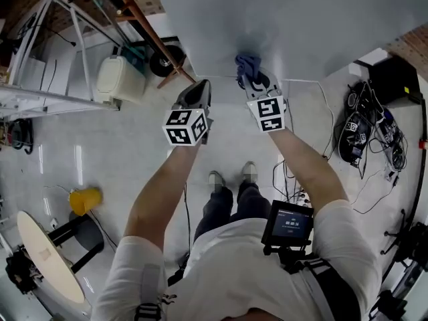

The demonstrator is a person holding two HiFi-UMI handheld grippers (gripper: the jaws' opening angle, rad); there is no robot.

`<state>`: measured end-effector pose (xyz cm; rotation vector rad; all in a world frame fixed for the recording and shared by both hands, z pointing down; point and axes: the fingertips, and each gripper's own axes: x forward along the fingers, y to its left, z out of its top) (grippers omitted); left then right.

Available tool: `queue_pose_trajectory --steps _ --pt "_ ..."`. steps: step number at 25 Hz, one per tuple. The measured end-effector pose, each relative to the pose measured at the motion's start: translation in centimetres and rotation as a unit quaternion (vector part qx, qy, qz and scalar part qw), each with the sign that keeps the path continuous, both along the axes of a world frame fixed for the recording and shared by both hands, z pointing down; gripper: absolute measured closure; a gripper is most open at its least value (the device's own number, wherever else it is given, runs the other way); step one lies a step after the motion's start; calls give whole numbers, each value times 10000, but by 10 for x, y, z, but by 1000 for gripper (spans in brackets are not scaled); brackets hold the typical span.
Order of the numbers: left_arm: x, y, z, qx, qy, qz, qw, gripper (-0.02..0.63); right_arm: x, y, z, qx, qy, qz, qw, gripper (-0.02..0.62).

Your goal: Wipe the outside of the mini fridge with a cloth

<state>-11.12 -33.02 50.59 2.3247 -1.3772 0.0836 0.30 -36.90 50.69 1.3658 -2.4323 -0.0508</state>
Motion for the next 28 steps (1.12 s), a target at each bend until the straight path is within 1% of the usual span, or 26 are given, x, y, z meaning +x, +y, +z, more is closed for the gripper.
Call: queue_pose_trajectory --steps 5,11,14,17,20,24,26,28 --pt "57 -6 2 25 43 384 9992 606 82 0 2 -9 37 644 9979 512" --pt "131 -17 -1 49 82 812 9967 606 187 -2 3 -80 62 1431 9897 512" --pt "164 -24 1 27 108 916 9957 606 231 -5 7 -124 35 1687 9856 512" --pt "192 -29 6 20 102 1017 9948 606 263 -8 11 -146 12 1850 9826 512" --pt "203 -30 10 -4 54 1066 9943 606 272 -11 11 -134 -20 1827 9831 512" --pt "197 -28 12 79 -27 1015 9948 606 264 -6 11 -126 -230 1733 9845 512" --pt "188 -27 17 178 -55 953 9953 606 249 1 14 -73 -336 1583 9868 512" --pt "173 -24 30 256 -55 829 9962 606 224 9 24 -35 -415 1314 9905 512"
